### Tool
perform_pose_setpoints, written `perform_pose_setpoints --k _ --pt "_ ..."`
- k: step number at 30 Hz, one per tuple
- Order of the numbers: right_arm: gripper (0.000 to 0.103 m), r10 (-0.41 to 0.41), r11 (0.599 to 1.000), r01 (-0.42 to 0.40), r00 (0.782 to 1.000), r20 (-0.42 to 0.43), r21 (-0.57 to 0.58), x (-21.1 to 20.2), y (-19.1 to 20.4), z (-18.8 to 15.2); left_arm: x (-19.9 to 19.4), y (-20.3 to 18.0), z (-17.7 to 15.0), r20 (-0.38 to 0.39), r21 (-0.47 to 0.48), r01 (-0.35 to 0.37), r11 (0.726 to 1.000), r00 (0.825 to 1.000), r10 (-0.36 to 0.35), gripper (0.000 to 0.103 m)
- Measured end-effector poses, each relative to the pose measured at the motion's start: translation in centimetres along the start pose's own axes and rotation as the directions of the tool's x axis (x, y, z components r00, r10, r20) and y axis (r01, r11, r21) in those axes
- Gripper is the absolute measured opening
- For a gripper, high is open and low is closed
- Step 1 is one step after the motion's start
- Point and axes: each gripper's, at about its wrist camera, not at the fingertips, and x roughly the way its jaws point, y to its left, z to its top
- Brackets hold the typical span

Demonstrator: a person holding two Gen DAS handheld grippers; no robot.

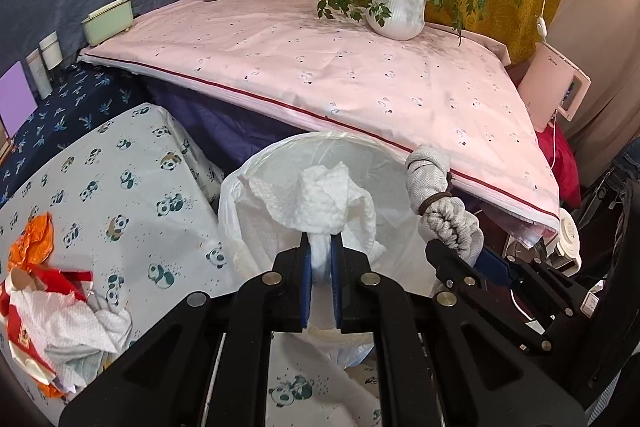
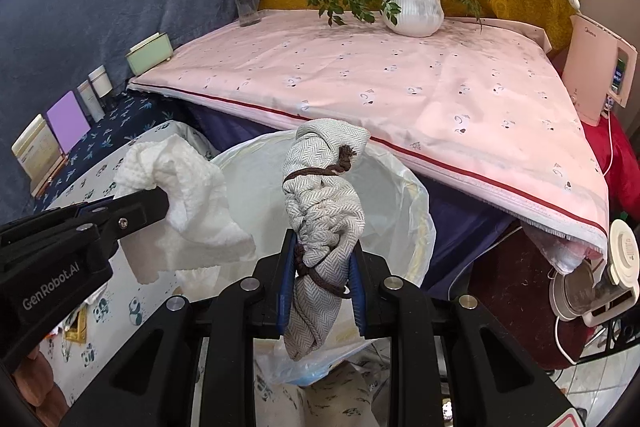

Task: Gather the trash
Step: 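Carry tissue and cloth to the bin and open both tools over it, then move both tools back over the trash pile on the table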

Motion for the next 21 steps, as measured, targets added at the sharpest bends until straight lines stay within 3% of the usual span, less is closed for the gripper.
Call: perform_pose_setpoints --k 3,5,8,21 --pt "0.027 -0.001 1.0 0.001 1.0 0.002 0.01 0.4 -0.2 0.5 0.7 -0.1 0.5 0.006 0.01 -0.009 1.0 1.0 0.009 0.011" --pt "0.028 -0.004 1.0 0.004 1.0 0.009 0.018 0.6 -0.3 0.8 0.9 0.1 0.8 0.006 0.003 -0.014 1.0 1.0 0.014 0.033" --pt "0.035 -0.015 1.0 0.015 1.0 0.025 0.021 0.4 -0.3 1.2 0.6 0.7 1.1 0.034 -0.017 -0.028 0.999 0.999 0.029 0.053" --pt "0.043 -0.009 1.0 0.009 0.998 0.059 0.01 -1.4 0.8 1.9 -1.5 3.7 1.0 0.069 -0.088 -0.058 0.994 0.996 0.064 0.061"
